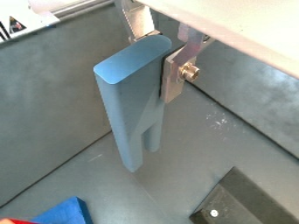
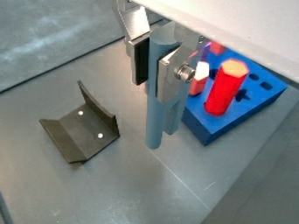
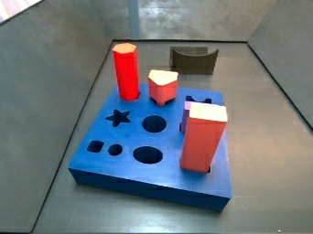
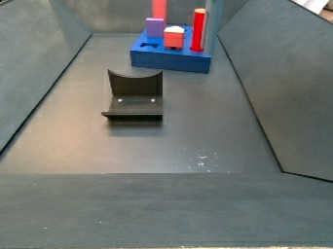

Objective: Pick up the square-circle object. Move up. Rotate the square-circle object. Place the square-circle object on the fixture. Regrasp the square-circle object. Move to above the board. Insert the square-circle object.
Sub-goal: Move to above the board.

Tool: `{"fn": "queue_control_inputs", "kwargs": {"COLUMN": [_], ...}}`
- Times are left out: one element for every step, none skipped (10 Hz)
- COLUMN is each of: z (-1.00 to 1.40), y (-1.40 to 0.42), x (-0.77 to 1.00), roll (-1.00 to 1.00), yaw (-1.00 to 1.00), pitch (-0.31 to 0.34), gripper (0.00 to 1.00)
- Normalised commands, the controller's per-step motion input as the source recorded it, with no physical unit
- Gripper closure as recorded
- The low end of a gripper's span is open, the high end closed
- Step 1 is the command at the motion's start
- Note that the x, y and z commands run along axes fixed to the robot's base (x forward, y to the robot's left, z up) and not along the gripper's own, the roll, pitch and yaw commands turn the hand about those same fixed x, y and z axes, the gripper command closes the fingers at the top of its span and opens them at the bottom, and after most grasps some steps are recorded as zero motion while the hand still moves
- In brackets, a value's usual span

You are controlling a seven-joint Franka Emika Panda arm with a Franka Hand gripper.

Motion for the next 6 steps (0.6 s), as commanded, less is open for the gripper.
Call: {"fn": "queue_control_inputs", "kwargs": {"z": [0.27, 0.32, 0.30, 0.31, 0.31, 0.30], "y": [0.00, -1.00, -1.00, -1.00, -1.00, -1.00], "x": [0.00, 0.18, 0.19, 0.20, 0.20, 0.22], "roll": [-0.14, 0.08, 0.09, 0.12, 0.09, 0.06], "yaw": [-0.02, -0.37, -0.34, -0.17, -0.11, -0.03], "pitch": [0.047, 0.272, 0.265, 0.227, 0.195, 0.154], "gripper": [1.00, 1.00, 1.00, 1.00, 1.00, 1.00]}}
